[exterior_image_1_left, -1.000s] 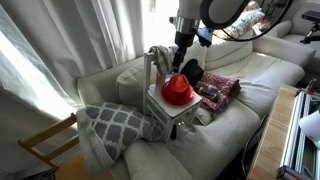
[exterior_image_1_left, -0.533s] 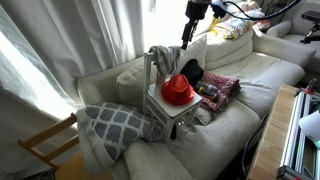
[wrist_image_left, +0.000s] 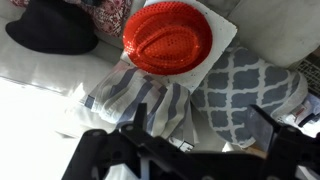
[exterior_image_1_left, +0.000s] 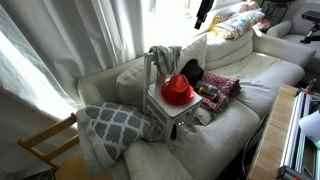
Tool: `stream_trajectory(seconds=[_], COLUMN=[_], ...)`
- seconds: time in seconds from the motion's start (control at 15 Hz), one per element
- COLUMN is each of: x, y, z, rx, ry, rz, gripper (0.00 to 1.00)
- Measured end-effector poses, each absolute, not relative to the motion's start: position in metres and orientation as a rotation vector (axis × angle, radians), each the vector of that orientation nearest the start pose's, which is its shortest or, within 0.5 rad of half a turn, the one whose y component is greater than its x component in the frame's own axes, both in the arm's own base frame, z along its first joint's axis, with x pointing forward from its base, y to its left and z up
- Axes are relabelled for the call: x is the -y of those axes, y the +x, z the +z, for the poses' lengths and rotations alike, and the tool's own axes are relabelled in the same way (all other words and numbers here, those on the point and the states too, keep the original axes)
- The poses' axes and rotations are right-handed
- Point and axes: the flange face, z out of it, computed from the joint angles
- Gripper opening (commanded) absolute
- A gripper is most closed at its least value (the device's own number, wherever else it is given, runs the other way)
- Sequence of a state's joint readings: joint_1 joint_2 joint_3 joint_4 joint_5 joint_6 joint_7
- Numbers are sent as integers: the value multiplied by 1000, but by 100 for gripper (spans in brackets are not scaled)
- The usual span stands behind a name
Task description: Remove the striped towel from the orange bowler hat and flip the orange hat anticlockwise to make the crown of the hat face upwards
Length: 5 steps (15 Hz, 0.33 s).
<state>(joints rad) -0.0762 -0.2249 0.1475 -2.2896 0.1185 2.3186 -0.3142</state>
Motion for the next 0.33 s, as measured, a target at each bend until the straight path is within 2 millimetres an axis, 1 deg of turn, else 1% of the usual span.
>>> stream_trajectory(seconds=[0.13,0.33], x=[-37,-34], y=[492,488], z=[475,479], rx=[483,481], ry=[-3037,-3032], rz=[-427,-440], gripper=[100,100])
